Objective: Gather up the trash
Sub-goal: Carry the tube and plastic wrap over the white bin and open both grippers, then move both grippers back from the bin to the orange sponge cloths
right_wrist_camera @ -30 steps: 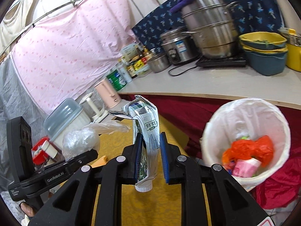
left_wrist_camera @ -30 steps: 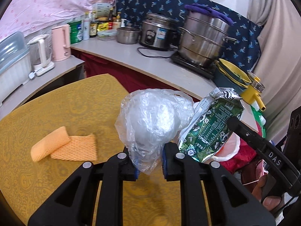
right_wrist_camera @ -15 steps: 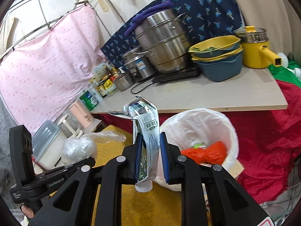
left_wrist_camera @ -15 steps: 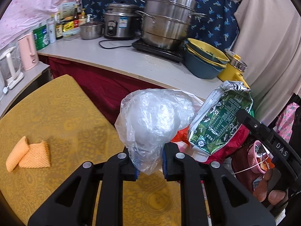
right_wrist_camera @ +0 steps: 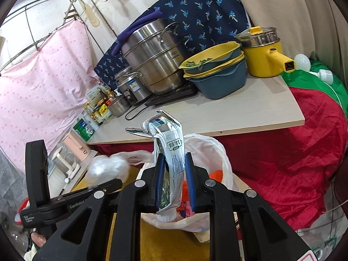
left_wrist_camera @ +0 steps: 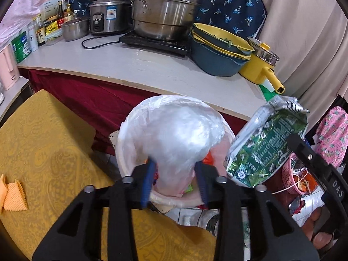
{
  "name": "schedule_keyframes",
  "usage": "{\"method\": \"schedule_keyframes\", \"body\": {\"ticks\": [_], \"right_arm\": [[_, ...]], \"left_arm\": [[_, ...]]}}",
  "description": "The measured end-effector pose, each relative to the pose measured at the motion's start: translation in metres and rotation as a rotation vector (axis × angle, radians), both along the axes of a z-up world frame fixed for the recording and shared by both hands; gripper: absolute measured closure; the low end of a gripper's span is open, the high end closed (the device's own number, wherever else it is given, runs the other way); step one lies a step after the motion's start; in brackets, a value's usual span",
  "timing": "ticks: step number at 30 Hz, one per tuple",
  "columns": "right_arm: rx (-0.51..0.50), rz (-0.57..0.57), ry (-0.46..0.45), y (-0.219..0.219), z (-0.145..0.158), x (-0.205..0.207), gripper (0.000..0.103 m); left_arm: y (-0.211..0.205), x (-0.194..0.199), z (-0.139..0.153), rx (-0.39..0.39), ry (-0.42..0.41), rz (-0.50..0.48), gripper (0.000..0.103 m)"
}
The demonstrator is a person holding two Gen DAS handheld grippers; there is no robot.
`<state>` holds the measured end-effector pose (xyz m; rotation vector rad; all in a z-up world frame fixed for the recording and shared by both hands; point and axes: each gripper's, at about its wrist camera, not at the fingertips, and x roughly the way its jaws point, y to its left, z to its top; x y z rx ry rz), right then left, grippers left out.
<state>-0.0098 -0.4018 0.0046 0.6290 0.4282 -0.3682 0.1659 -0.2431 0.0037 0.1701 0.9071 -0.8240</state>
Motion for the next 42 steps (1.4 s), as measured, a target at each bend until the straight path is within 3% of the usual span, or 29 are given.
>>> {"method": "schedule_keyframes", "body": {"ticks": [2, 3, 4, 14, 17, 22, 24, 42], "right_arm": [[0.004, -0.006, 0.003, -0.004, -0.003, 0.001, 0.085], [0.005, -0.007, 0.004, -0.005, -0.003, 0.001, 0.085], [0.006, -0.008, 0.005, -0.006, -0.004, 0.002, 0.085], [0.007, 0.013, 0.013, -0.005, -0.007, 0.027, 0.085], [0.007, 0.033, 0.019, -0.002, -0.008, 0.041, 0.085], [0.005, 0.053, 0.031, 0.004, -0.010, 0.064, 0.075], [-0.001, 0.051, 0.026, 0.008, -0.009, 0.066, 0.069], [-0.043, 0.119, 0.015, 0.062, 0.016, 0.065, 0.061]], "left_arm": [[-0.006, 0.003, 0.001, -0.006, -0.005, 0.008, 0.054], [-0.007, 0.005, 0.002, -0.010, -0.005, 0.019, 0.043], [-0.007, 0.006, 0.004, -0.015, -0.010, 0.029, 0.041], [0.008, 0.017, 0.011, -0.017, -0.044, 0.069, 0.041], [0.018, 0.021, 0.012, -0.022, -0.047, 0.090, 0.036], [0.033, 0.028, 0.013, -0.024, -0.055, 0.122, 0.033], [0.040, 0.029, 0.013, -0.024, -0.063, 0.136, 0.031], [0.109, 0.025, 0.026, -0.052, -0.092, 0.236, 0.022]]}}
